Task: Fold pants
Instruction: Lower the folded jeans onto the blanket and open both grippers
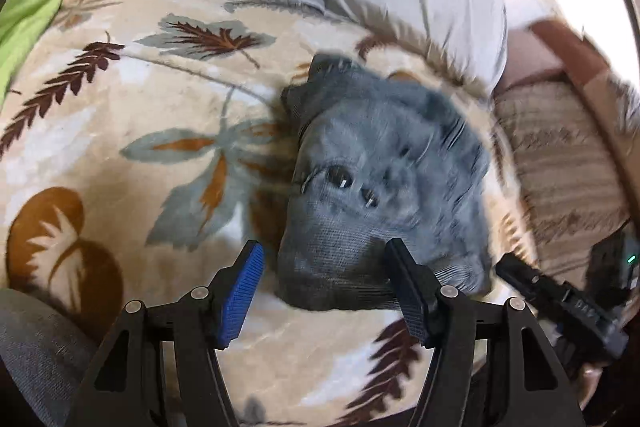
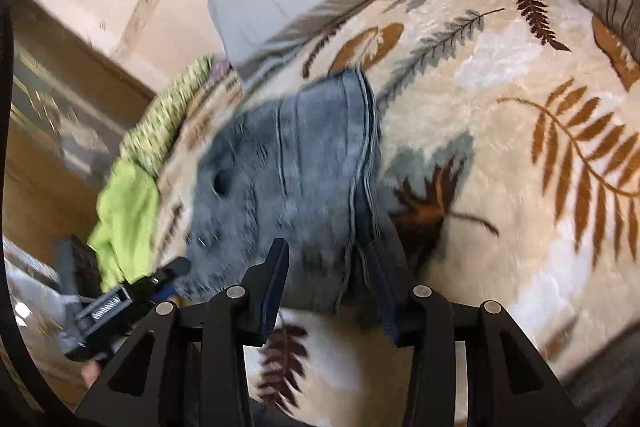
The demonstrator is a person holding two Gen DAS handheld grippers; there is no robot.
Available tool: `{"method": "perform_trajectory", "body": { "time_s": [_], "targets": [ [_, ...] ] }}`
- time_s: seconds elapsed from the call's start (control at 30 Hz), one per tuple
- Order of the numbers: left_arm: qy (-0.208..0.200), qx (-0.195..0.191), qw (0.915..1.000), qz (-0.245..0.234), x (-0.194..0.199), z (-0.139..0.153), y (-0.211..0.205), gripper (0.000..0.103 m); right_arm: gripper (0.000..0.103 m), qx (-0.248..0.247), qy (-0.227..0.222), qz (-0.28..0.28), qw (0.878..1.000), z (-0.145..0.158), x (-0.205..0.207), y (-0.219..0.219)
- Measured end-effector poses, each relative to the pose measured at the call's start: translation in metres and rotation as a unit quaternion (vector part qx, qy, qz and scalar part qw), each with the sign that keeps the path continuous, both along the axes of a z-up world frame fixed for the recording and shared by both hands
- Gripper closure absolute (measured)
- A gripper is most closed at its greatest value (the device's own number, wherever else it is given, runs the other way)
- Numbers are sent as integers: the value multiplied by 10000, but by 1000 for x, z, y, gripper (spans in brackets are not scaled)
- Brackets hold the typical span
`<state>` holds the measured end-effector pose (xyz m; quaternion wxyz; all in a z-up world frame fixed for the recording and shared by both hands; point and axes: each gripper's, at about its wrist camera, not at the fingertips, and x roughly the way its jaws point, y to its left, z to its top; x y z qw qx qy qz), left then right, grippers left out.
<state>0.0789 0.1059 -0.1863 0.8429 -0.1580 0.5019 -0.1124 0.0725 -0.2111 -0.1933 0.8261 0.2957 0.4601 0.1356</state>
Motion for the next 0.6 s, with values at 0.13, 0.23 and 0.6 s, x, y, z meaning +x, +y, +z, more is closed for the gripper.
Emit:
{"method": "perform_trajectory", "body": {
  "time_s": [0.13, 0.23, 0.6],
  "targets": [
    [59, 103, 9999, 26, 4, -8, 0, 23, 51, -563, 227, 123, 9981, -11, 2, 12],
    [-15, 521, 9986, 67, 2, -11, -10, 18, 44, -941, 537, 229, 9938, -27, 3, 23],
    [-814, 1512, 9851, -48, -59, 34, -34, 23, 36, -865, 246, 60, 9959, 6, -37, 15]
  ]
}}
